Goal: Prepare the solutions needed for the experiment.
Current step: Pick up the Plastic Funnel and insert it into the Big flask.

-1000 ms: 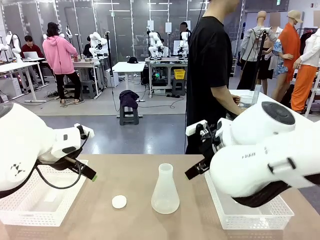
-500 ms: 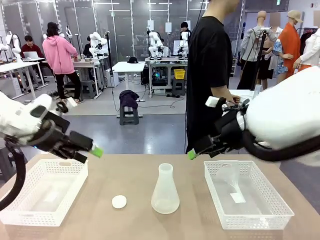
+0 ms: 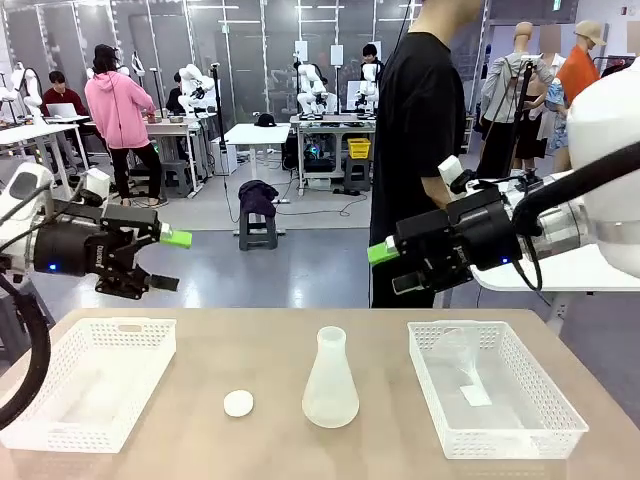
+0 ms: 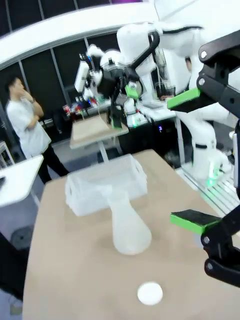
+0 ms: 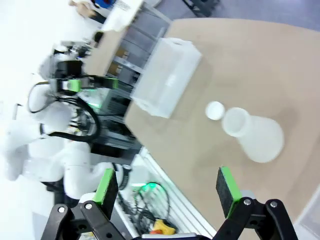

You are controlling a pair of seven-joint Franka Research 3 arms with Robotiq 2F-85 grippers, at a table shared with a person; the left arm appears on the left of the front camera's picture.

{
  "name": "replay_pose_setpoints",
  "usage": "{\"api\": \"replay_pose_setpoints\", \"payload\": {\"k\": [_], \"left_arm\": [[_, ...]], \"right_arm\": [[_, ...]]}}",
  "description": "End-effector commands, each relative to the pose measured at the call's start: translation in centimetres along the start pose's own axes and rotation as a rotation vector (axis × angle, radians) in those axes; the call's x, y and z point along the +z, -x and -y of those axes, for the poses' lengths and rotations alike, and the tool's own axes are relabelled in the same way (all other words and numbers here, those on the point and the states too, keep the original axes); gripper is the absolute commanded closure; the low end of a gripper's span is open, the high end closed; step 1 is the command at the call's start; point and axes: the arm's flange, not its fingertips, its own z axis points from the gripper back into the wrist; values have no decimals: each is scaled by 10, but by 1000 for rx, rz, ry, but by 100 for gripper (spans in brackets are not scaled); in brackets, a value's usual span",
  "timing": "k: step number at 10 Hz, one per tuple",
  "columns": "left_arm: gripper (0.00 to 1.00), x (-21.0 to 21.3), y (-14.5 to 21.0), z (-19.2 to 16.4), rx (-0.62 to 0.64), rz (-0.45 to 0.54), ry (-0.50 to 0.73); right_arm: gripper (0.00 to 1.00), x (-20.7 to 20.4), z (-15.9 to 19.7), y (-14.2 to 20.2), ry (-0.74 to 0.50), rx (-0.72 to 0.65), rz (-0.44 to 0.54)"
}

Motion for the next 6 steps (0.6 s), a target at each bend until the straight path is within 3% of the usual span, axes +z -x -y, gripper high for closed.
{"api": "replay_pose_setpoints", "payload": {"k": [1,5,6], "left_arm": [[0,-7,2,-8,43,39,111],[0,-17,1,-3,77,7,164],[0,-21,1,-3,37,-16,174]], "right_arm": [[0,-9,13,1,-64,-10,-1],[0,-10,11,7,-96,-12,8],[0,-8,14,6,-84,-45,1]]}}
